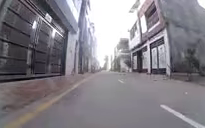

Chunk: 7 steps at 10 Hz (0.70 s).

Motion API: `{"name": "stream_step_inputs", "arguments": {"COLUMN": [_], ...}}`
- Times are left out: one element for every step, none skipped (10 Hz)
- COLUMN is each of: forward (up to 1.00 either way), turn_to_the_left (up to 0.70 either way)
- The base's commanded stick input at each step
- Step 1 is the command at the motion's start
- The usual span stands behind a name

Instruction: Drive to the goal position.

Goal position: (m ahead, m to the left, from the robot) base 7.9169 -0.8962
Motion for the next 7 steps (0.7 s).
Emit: {"name": "stream_step_inputs", "arguments": {"forward": [0.85, 0.85, 0.85, 0.85, 0.85, 0.85, 0.85], "turn_to_the_left": [0.00, 0.00, 0.00, 0.11, 0.34, 0.34, 0.05]}}
